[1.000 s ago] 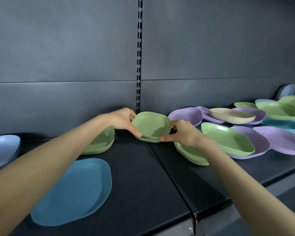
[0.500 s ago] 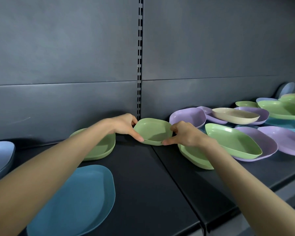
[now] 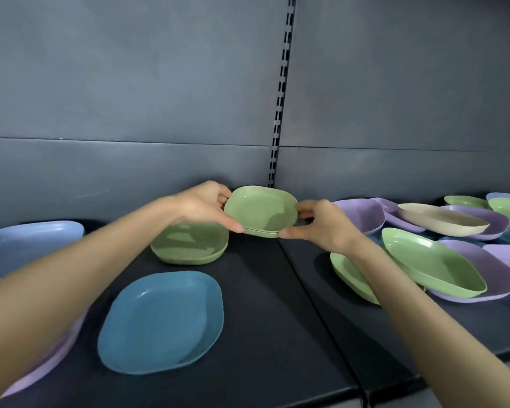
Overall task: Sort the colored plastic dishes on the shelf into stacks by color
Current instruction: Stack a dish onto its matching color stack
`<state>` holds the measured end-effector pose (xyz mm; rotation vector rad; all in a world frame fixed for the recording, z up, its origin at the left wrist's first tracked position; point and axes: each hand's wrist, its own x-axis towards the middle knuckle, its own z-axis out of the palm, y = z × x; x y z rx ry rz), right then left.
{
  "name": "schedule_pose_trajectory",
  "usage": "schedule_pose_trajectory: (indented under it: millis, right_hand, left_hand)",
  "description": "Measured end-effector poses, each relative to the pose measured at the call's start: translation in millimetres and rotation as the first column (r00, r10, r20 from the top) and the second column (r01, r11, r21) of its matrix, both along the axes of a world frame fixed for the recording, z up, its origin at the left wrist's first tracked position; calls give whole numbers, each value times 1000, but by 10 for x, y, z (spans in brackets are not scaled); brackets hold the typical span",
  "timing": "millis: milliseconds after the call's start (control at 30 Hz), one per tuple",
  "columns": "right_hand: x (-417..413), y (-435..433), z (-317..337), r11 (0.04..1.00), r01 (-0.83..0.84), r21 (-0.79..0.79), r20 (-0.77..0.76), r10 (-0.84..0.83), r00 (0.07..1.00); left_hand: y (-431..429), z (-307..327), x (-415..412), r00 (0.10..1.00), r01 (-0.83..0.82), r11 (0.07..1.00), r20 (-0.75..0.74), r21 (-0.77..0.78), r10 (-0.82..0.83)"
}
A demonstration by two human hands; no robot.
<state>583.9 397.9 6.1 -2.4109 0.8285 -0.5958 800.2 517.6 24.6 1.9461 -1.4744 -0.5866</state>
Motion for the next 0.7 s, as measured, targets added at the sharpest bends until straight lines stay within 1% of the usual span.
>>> schedule_pose_trajectory:
  millis: [100,200,300,400,567,700]
  right_hand:
    - [190,195,17,997,-81,-9,66,82,994]
    - [348,382,-18,988,-153,32,136,147,980]
    - [497,528,-83,969,-233,84,163,217,963]
    - [624,621,-136,951,-282,124,145,264,953]
    - [733,724,-214,958,-256,130,101,244,964]
    - [742,681,-299,956,-244,165,110,228,967]
  left_hand:
    - [353,47,104,997,-58,997,-58,-51,55]
    - [673,28,183,988,-124,990,-104,-71,116]
    - [933,-55,233,973,-185,980,-152,-76,172]
    - [1108,-152,299,961,-230,972,-167,-52,219]
    - [1212,-166,368,958,-247,967,-137,54,252]
    - [1132,-172,416,956,-261,962,-119,79,269]
